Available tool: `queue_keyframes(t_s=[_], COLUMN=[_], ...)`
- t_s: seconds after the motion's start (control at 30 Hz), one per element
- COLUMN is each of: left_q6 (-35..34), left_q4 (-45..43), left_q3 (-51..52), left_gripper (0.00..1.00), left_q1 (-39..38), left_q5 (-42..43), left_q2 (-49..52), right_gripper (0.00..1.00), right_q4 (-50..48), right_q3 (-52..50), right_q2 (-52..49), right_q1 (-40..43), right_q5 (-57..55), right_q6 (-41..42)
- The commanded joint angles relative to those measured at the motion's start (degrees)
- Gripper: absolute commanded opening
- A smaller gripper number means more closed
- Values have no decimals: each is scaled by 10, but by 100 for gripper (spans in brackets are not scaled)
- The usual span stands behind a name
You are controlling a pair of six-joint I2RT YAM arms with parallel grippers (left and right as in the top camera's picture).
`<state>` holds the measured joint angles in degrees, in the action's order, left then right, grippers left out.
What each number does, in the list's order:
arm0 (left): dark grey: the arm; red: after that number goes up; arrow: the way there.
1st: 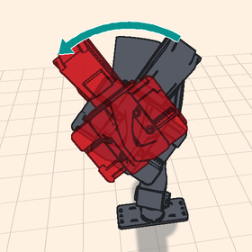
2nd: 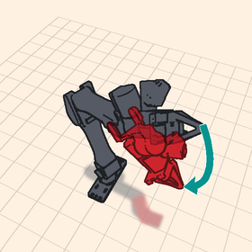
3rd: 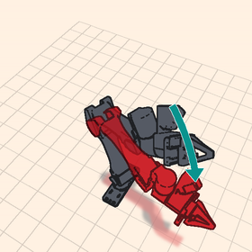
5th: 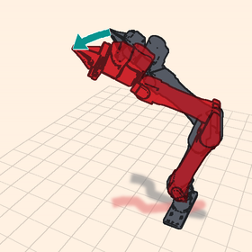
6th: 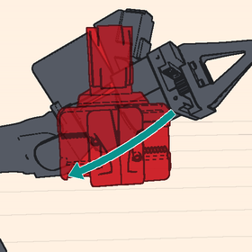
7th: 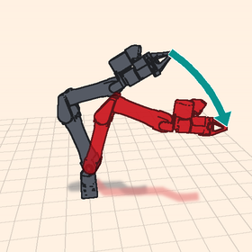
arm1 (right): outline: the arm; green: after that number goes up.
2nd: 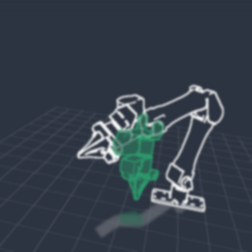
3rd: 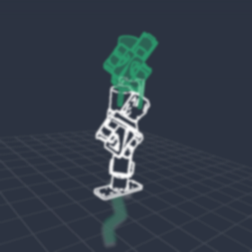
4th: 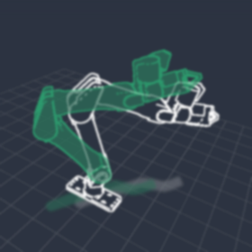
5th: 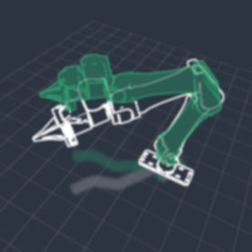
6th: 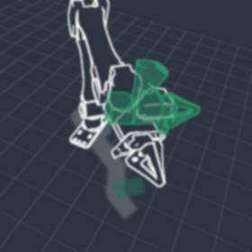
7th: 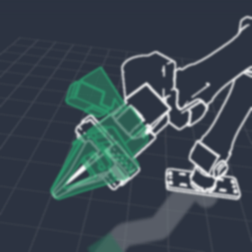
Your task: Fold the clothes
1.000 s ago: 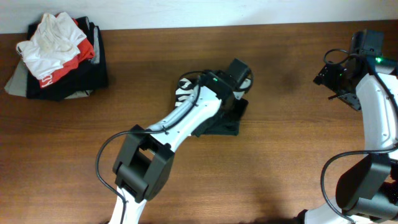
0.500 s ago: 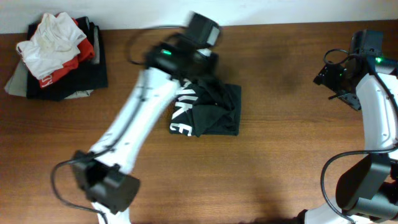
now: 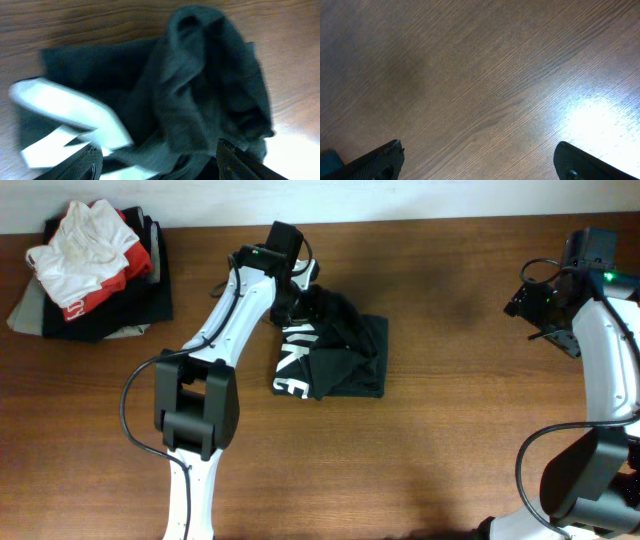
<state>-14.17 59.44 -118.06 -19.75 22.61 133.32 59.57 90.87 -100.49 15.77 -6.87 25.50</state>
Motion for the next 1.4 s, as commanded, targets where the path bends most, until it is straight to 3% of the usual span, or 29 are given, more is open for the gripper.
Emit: queue_keyframes(t_s=[0.0,0.17,0.37,0.9,0.97,1.17,1.37], left_q6=[6,6,8,8,8,7,7], left_q4=[-22,-33,-56,-60,-68,-93,-87], left_q3=[-2,-2,-2,-2,-2,-2,-39], left_gripper=[72,71,54,53,47,8,6], left_q1=[-1,-2,-29,-65,-66,-70,-85], left_q5=[52,57,57,31,31,31,37], left_q2=[5,5,6,33,35,34,34], right_gripper=[99,99,99,99,99,99,99], right_q4=[-2,-2,-2,-2,-2,-2,-2], right_q3=[0,0,0,0,0,0,0], right_q2=[-3,-3,-3,-3,-3,-3,-3], right_q1=[0,0,0,0,0,0,0], right_q5=[-13,-13,-13,-13,-13,-13,-13], right_q6=[3,3,3,3,3,3,3])
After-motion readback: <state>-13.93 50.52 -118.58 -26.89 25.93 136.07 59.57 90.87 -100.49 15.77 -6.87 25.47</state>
